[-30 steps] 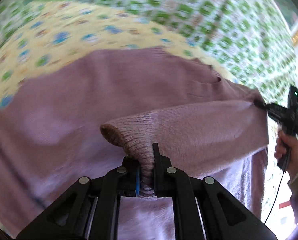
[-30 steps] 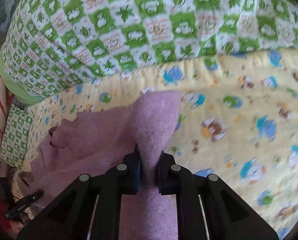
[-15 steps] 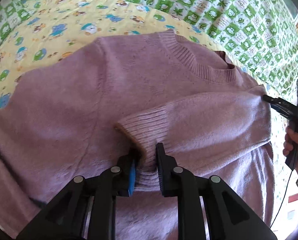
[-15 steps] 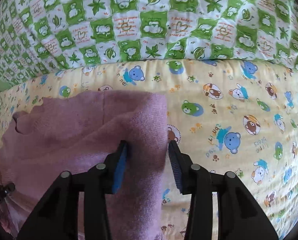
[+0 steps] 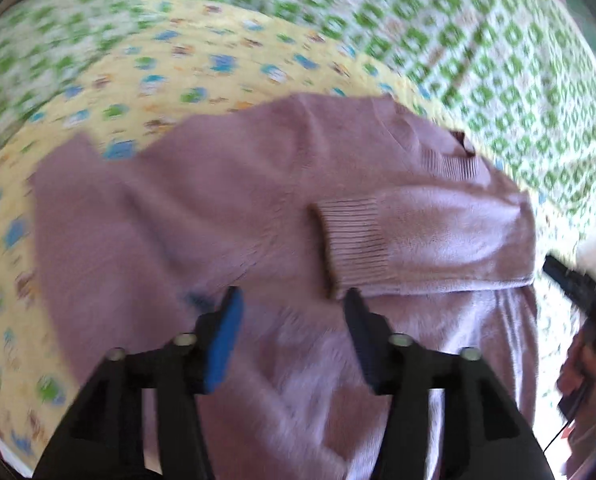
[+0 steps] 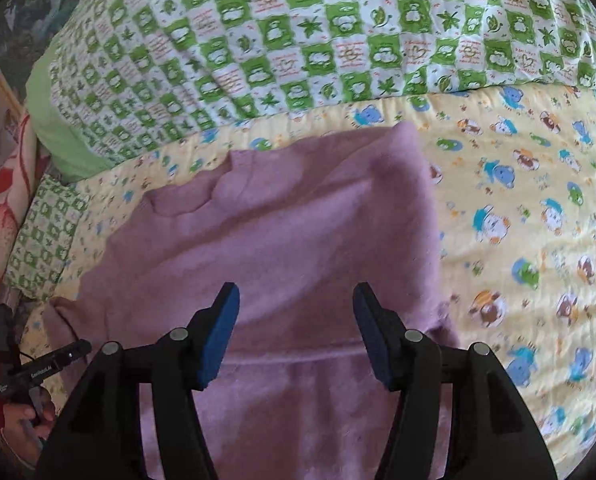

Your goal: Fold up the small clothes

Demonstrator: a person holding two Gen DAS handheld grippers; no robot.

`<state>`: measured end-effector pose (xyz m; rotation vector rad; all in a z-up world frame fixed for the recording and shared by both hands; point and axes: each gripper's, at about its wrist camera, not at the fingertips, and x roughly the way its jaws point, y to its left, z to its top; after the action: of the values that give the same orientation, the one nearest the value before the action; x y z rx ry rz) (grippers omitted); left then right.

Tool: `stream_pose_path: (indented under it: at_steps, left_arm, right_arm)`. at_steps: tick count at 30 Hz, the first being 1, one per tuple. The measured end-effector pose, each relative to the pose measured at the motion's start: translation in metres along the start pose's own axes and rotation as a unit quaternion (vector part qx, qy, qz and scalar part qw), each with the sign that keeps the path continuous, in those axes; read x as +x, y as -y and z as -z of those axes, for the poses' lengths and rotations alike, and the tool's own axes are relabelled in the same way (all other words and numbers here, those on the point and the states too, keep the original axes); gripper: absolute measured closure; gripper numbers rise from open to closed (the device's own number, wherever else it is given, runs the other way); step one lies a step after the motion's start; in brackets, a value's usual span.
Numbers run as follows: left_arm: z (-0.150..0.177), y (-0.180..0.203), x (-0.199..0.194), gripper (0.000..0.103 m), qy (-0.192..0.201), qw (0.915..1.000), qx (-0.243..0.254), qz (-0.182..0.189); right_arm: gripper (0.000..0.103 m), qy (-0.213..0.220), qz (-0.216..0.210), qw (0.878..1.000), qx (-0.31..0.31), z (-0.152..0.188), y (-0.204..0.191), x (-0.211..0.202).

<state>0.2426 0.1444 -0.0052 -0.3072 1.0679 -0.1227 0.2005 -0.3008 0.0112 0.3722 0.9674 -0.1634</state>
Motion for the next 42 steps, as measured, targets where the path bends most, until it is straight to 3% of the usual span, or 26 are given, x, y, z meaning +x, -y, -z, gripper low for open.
stream_pose_path:
  at_steps: [3, 8, 13, 14, 16, 17, 21, 24, 27, 33, 37, 40, 42]
  left_arm:
    - [0.013, -0.023, -0.023, 0.028, -0.006, 0.9990, -0.041, -0.016]
    - [0.040, -0.032, -0.028, 0.025, -0.053, 0.9964, -0.062, -0.026]
    - [0.061, -0.016, -0.008, 0.021, -0.098, 0.9893, -0.031, -0.103]
    - [0.066, -0.014, -0.001, 0.024, -0.107, 0.9875, -0.027, -0.112]
    - [0.073, -0.014, 0.004, 0.059, -0.111, 0.9876, -0.020, -0.109]
    - [0.076, -0.014, 0.006, 0.085, -0.113, 0.9891, -0.020, -0.092]
    - [0.071, -0.006, -0.020, 0.094, -0.077, 0.9931, -0.009, -0.088]
    - [0.054, 0.019, -0.050, 0.094, -0.040, 0.9973, 0.010, -0.060]
    - [0.027, 0.066, -0.070, 0.094, -0.003, 0.9982, 0.054, -0.025]
    - [-0.027, 0.183, -0.060, 0.091, 0.045, 0.9874, 0.136, 0.069]
    - [-0.048, 0.242, -0.019, 0.073, 0.025, 0.9783, 0.163, 0.126]
    - [-0.040, 0.249, -0.002, 0.067, 0.003, 0.9751, 0.185, 0.123]
    - [-0.025, 0.228, -0.004, 0.057, 0.003, 0.9745, 0.194, 0.112]
  right_arm:
    - [0.043, -0.021, -0.026, 0.999, -0.016, 0.023, -0.023, -0.001]
    - [0.043, -0.047, -0.056, 0.997, -0.022, 0.048, -0.048, 0.002]
    - [0.043, -0.059, -0.077, 0.995, -0.027, 0.061, -0.062, -0.001]
    - [0.043, -0.059, -0.079, 0.995, -0.028, 0.062, -0.064, -0.001]
    - [0.043, -0.059, -0.083, 0.994, -0.032, 0.064, -0.067, -0.004]
    - [0.043, -0.057, -0.084, 0.994, -0.033, 0.065, -0.068, -0.006]
    - [0.043, -0.045, -0.081, 0.995, -0.029, 0.066, -0.064, -0.018]
    - [0.043, -0.034, -0.074, 0.996, -0.024, 0.068, -0.054, -0.028]
    - [0.043, -0.024, -0.070, 0.997, -0.013, 0.069, -0.042, -0.038]
    - [0.043, -0.011, -0.062, 0.998, 0.016, 0.069, -0.019, -0.050]
    - [0.043, -0.007, -0.050, 0.998, 0.032, 0.064, -0.007, -0.051]
    - [0.043, -0.012, -0.043, 0.998, 0.045, 0.061, 0.001, -0.046]
    - [0.043, -0.014, -0.040, 0.998, 0.049, 0.061, 0.004, -0.043]
